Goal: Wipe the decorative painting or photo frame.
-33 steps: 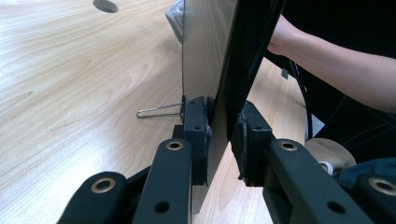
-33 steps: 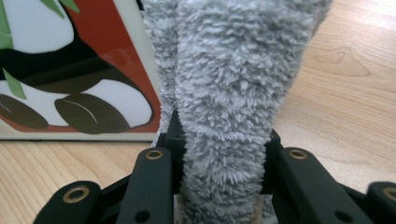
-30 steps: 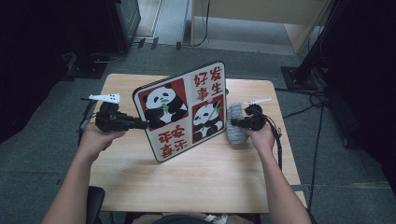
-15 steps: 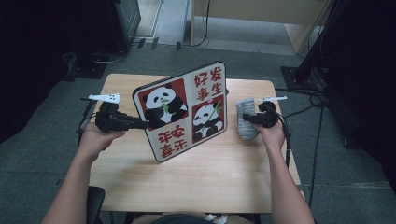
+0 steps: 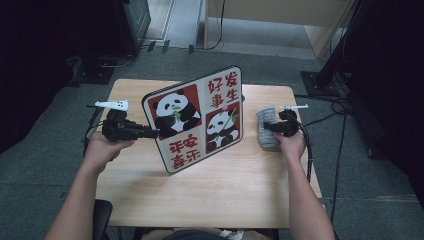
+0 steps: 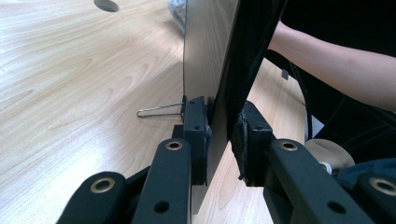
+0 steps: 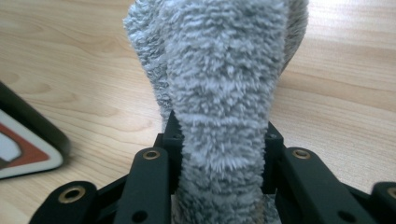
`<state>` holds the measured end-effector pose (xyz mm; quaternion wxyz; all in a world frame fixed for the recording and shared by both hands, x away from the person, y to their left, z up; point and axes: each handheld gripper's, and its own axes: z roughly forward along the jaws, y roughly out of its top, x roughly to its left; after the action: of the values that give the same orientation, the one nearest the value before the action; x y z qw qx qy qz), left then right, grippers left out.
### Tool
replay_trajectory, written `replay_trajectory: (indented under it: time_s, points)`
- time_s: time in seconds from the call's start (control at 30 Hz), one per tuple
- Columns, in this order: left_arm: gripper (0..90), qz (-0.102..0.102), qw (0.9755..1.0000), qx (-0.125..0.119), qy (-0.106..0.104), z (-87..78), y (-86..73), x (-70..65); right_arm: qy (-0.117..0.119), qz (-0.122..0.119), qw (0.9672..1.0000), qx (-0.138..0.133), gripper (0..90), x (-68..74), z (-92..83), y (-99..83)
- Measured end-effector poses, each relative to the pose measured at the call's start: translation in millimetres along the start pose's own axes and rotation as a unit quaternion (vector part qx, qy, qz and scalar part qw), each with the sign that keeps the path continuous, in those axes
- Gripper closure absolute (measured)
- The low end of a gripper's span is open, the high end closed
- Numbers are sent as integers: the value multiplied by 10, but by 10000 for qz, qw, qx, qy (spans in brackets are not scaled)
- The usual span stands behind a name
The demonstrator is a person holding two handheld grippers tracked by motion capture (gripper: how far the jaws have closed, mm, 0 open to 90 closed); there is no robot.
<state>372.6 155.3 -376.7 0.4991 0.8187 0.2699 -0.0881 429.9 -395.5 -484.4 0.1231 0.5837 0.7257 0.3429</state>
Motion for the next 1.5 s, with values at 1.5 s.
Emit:
replay_trajectory:
  time_s: [1.5]
  points:
    - [565,-144,9985,38,536,-14,19,22,-315,-243,9990,-219,351,162,-240,78]
